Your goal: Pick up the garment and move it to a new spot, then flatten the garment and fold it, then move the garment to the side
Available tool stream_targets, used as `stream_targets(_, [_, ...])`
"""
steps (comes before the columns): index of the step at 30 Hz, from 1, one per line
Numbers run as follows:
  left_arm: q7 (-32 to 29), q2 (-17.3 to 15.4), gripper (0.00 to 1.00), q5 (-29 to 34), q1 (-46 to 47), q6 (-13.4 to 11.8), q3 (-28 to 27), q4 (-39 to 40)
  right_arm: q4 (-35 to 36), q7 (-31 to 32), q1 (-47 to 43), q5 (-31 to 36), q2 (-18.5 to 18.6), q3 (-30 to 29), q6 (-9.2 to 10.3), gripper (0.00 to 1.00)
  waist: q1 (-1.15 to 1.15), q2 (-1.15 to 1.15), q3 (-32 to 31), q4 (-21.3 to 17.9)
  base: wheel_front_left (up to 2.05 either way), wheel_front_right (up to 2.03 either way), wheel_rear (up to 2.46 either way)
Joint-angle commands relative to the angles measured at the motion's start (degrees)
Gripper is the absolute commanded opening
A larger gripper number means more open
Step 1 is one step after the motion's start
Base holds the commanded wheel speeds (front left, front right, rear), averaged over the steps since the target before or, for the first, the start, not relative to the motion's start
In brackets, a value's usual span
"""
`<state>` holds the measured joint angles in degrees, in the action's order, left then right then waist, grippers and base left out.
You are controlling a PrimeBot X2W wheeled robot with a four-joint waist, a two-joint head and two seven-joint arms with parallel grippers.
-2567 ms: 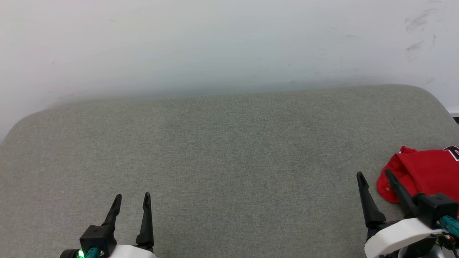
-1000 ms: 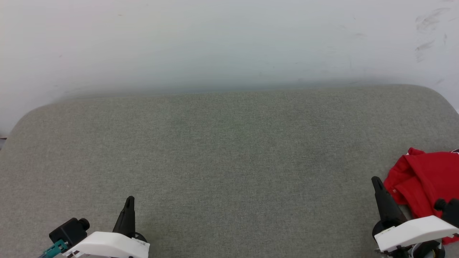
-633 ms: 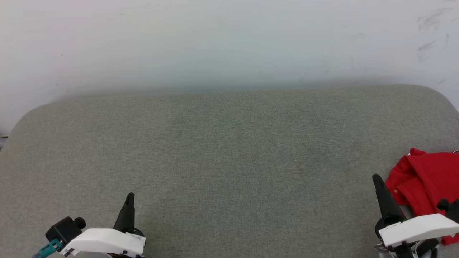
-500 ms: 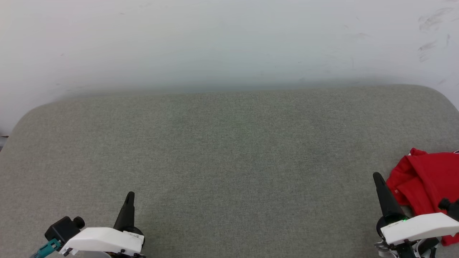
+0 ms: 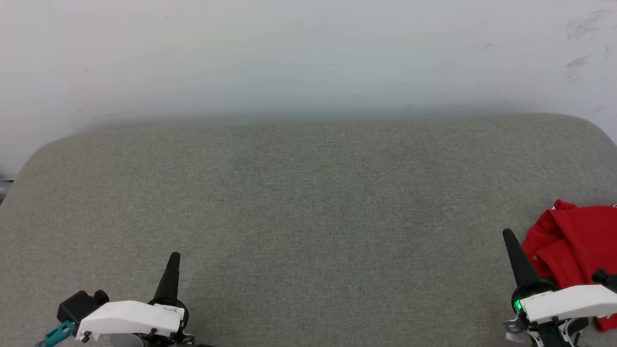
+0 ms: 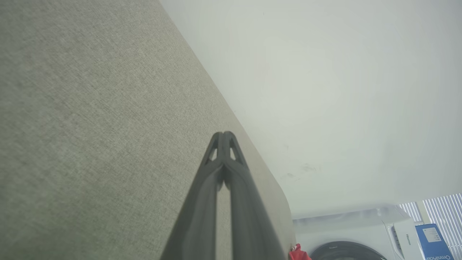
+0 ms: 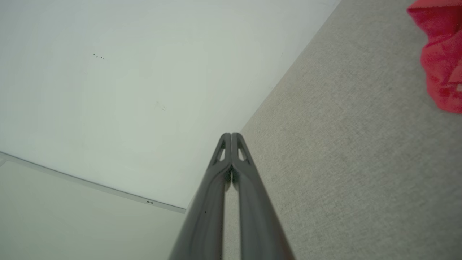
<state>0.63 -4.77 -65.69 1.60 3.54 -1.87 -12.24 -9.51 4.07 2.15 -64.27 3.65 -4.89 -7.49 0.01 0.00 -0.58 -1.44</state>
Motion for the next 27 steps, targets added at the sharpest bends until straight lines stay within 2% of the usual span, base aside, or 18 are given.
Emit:
stream_targets(1, [-0.3,0.1,0.0,-1.2,1.5,0.5,-0.3,0.3,0.2,0.1,1.5,-1.4,-0.1,-0.2,-0.01,0.0,0.0,0.0,0.0,0.0,0.0,0.0,0.0])
stream_targets(27, [-3.8,1.0,0.0,-13.7,3.3,2.2,-2.6,-0.8,-2.2,1.3,2.9,-14.5,-0.5,-1.0,-0.01,0.0,0.0,0.0,0.3,0.6,0.0,0.0,0.0])
